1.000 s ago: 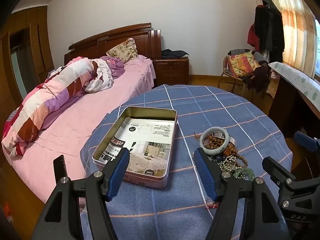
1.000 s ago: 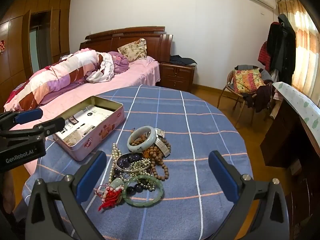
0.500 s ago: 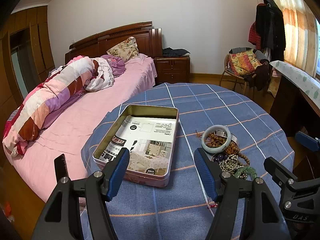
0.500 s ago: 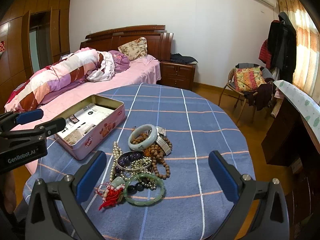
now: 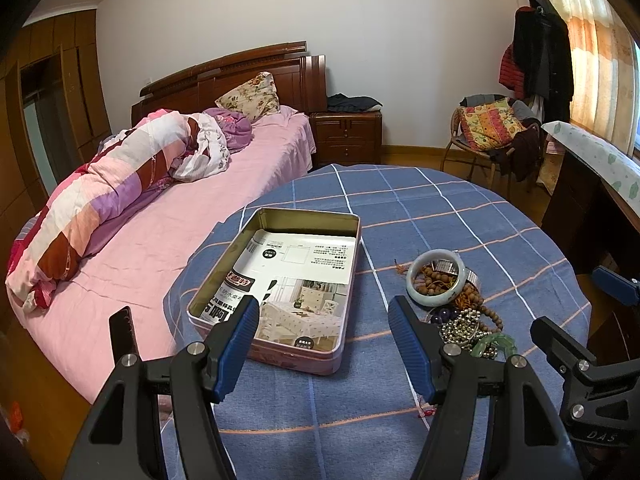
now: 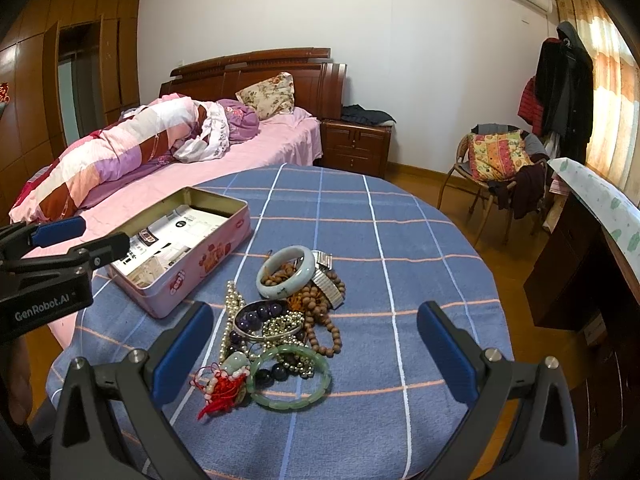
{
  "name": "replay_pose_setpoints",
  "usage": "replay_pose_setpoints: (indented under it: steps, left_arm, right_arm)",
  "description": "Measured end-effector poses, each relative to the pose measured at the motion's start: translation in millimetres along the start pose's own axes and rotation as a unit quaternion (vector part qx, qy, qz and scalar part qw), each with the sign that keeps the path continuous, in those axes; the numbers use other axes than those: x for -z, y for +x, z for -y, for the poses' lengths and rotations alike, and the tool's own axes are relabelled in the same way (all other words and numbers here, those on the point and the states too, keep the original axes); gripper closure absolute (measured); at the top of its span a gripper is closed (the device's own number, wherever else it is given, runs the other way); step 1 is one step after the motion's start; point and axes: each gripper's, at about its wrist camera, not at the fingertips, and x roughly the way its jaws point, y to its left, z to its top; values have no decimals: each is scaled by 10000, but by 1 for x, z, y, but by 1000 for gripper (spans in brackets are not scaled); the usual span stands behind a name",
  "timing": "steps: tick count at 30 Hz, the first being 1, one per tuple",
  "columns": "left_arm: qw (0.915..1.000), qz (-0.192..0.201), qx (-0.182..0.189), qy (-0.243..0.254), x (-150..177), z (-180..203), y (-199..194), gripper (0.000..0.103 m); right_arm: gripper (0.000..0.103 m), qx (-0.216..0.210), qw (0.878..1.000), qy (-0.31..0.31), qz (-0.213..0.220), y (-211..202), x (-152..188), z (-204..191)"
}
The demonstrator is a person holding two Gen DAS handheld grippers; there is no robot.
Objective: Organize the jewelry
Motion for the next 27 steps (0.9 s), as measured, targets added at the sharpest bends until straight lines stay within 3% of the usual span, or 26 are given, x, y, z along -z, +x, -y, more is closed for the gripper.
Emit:
replay_pose_setpoints:
  steps: [27]
  left_arm:
    - [10000, -45, -30, -16, 1, -5, 5, 36]
  right_arm:
    - [0, -3, 10000, -6, -14, 1, 0, 0]
